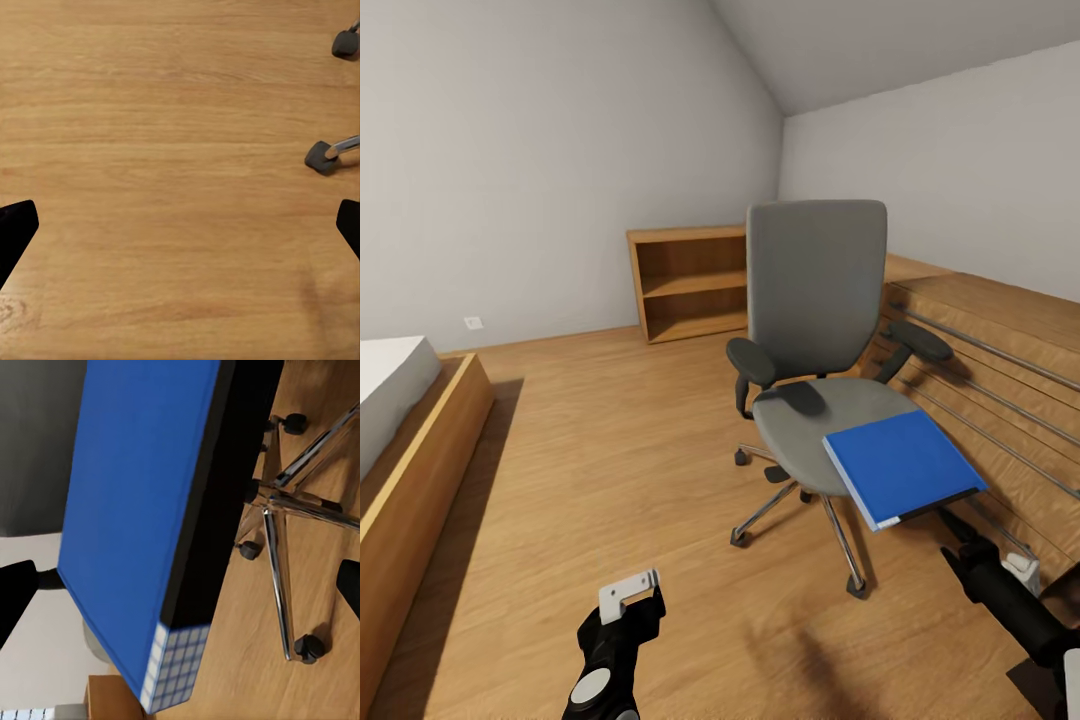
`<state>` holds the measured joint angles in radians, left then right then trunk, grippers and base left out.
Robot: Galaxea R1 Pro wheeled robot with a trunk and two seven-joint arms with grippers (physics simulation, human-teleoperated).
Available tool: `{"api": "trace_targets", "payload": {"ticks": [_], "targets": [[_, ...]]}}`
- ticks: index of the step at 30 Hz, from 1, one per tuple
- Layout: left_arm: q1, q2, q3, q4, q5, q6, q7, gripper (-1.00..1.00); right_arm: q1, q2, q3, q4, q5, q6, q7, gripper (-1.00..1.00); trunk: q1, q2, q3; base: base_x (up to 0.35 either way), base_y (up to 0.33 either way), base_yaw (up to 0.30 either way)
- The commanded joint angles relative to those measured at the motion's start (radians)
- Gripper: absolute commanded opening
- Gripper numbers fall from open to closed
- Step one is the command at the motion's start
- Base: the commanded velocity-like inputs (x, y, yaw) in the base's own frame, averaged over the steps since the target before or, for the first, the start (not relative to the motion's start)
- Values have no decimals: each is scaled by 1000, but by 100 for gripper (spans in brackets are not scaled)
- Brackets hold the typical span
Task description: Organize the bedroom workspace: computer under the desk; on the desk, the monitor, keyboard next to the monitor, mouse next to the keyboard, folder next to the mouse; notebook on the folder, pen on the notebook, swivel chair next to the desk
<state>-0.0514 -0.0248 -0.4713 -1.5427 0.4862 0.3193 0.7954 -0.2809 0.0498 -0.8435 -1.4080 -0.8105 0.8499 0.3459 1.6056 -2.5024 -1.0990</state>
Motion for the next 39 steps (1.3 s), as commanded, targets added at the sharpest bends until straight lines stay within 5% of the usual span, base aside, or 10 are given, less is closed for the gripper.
{"api": "trace_targets", "payload": {"ticks": [1,12,39], "targets": [[-1,0,-1,-1,4,4,6,100,-1,-2,-3,0,3,7,16,100,0,0,-1,0,0,0],[-1,0,-1,1,4,4,7,100,-1,-19,-3,1,2,9,116,100,2,-1,-16,0,0,0],[-1,0,-11,15,4,5,4,100,-1,-22,-2,1,2,12,137,100,13,-7,-113,0,0,0]]}}
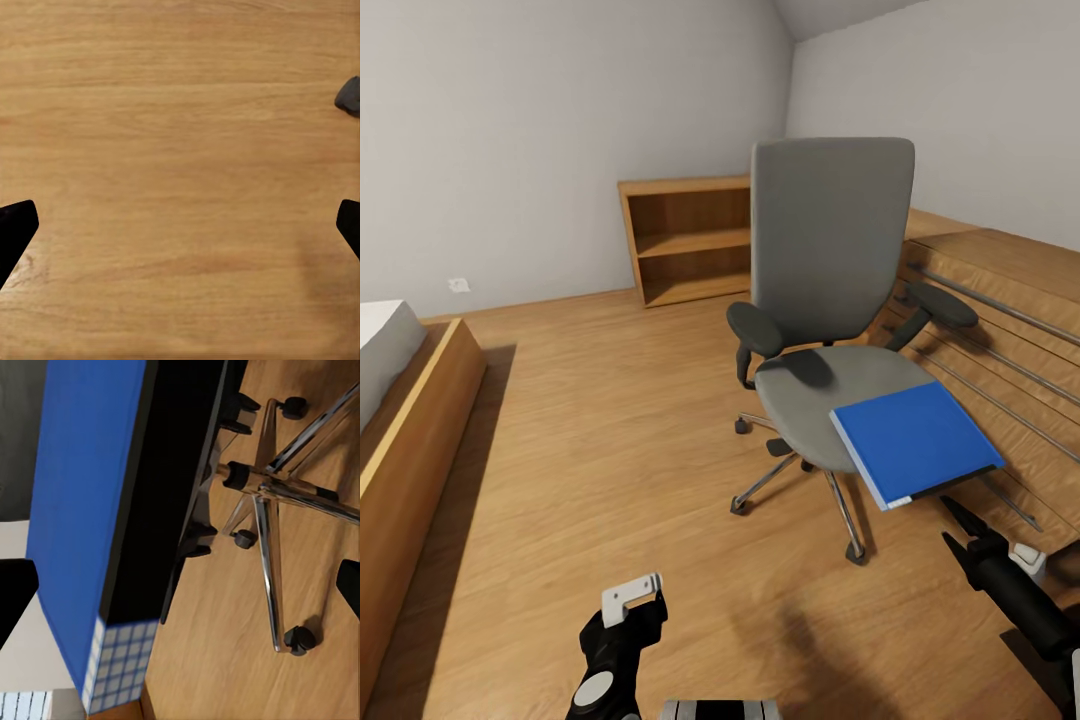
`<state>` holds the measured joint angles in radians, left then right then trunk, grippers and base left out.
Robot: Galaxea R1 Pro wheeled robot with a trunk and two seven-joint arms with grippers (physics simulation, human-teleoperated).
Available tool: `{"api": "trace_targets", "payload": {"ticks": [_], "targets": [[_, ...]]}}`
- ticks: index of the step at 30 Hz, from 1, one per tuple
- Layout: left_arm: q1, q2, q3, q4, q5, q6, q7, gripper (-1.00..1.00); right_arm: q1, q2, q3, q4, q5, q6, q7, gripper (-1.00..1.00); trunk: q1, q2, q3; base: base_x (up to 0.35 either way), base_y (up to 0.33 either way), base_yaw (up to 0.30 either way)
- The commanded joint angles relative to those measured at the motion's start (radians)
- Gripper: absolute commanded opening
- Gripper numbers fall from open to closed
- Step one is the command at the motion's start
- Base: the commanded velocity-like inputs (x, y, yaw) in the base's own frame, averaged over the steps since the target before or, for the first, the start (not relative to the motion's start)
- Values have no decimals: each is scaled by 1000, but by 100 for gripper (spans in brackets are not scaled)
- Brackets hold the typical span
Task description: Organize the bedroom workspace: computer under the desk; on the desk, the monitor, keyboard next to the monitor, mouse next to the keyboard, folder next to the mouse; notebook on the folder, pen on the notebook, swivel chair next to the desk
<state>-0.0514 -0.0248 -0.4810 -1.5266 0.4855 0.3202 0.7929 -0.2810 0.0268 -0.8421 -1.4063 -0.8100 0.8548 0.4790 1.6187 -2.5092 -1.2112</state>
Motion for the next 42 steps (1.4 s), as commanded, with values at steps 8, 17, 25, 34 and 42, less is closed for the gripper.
{"api": "trace_targets", "payload": {"ticks": [8,17,25,34,42], "targets": [[-1,1,-1,0,4,3,5,100,-1,1,-1,-2,2,9,6,100,0,0,-1,0,0,0],[-1,4,1,0,4,2,5,100,-1,2,3,-1,2,10,7,100,0,0,-1,52,25,0],[-1,4,1,0,4,2,5,100,-1,2,15,-1,2,10,7,100,0,0,-1,90,31,0],[-1,5,1,0,4,2,3,100,-1,2,15,-1,2,10,7,100,0,0,-1,82,2,0],[-1,4,1,0,4,2,4,100,-1,1,15,-1,2,10,7,100,0,0,-1,60,0,0]]}}
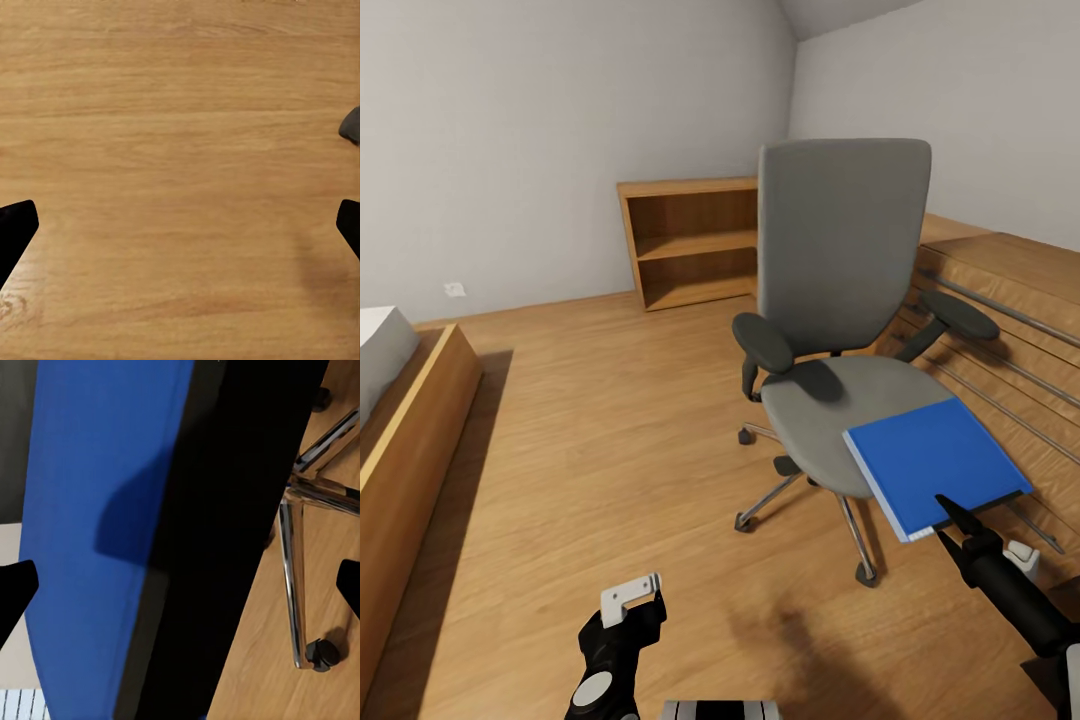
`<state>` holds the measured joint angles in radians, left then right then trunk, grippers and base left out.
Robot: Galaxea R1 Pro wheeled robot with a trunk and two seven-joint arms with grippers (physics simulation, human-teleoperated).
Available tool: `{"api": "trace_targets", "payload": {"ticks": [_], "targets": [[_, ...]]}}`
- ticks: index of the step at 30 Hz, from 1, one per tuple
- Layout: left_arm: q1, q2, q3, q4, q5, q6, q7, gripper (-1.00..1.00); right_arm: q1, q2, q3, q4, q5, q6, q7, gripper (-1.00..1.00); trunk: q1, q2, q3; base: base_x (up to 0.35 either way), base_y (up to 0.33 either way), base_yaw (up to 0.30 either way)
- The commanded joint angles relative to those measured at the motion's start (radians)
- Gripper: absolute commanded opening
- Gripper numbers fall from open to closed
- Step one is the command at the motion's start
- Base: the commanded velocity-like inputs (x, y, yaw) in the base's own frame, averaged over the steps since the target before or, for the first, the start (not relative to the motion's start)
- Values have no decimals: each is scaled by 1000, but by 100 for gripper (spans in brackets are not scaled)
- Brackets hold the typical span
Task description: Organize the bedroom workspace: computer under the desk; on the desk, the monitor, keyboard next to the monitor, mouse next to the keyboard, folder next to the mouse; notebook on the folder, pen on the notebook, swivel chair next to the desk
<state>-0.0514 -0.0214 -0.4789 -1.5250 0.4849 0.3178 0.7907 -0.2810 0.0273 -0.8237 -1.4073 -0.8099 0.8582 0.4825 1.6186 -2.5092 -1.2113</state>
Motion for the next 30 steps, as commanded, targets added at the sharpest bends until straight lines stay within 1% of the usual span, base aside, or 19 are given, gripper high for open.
{"api": "trace_targets", "payload": {"ticks": [1,30], "targets": [[-1,0,-1,-1,4,4,7,100,-1,1,-3,0,2,7,4,100,0,0,-1,14,0,0],[-1,0,-2,5,4,4,9,100,-1,0,-3,-2,3,6,4,100,0,0,-1,11,0,0]]}}
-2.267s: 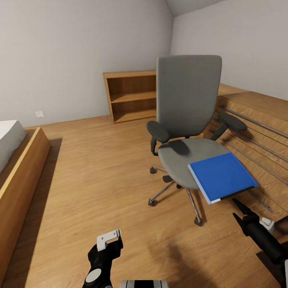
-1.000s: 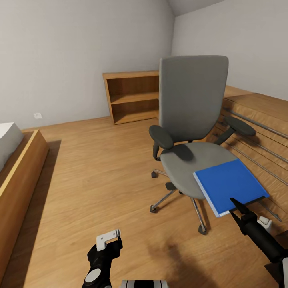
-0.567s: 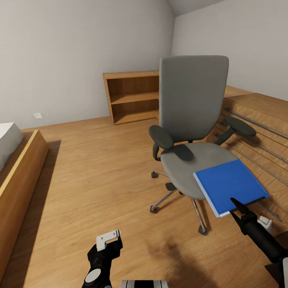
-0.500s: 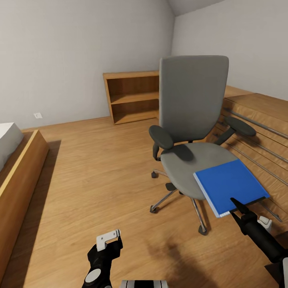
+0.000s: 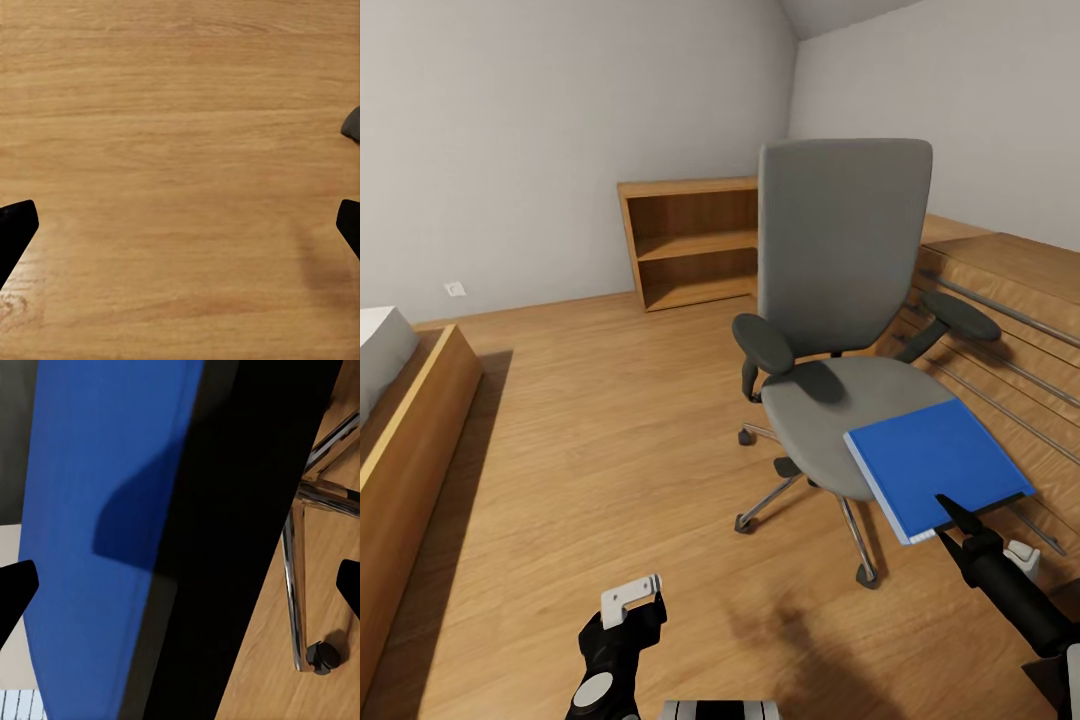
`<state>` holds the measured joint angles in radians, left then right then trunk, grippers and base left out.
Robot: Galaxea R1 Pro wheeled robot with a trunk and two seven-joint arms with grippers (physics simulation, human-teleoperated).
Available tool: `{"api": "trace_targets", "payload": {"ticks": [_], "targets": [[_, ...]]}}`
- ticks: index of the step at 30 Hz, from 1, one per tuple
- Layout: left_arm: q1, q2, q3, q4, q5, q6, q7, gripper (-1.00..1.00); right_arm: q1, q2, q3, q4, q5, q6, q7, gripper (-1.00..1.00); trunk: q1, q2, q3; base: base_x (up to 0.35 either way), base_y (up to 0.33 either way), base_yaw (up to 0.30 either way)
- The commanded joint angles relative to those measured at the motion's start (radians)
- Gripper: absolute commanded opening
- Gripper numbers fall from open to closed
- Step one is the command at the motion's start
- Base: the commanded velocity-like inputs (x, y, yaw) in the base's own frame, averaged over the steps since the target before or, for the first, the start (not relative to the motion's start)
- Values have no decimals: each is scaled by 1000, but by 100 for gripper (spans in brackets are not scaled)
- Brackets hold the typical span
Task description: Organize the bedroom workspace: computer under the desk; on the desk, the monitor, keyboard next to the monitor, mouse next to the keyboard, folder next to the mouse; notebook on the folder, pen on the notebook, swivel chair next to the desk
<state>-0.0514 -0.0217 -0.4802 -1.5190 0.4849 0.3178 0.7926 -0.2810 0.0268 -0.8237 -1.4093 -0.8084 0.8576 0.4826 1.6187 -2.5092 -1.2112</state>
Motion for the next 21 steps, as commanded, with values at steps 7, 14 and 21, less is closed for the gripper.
{"api": "trace_targets", "payload": {"ticks": [7,14,21], "targets": [[-1,0,-1,-1,4,4,7,100,-1,1,-3,0,2,7,4,100,0,0,-1,2,0,0],[-1,0,-1,3,4,4,8,100,-1,1,-3,-1,2,8,6,100,0,0,-1,0,0,0],[-1,-1,-1,12,4,4,8,100,-1,1,-3,-3,2,8,10,-100,0,0,-1,0,0,0]]}}
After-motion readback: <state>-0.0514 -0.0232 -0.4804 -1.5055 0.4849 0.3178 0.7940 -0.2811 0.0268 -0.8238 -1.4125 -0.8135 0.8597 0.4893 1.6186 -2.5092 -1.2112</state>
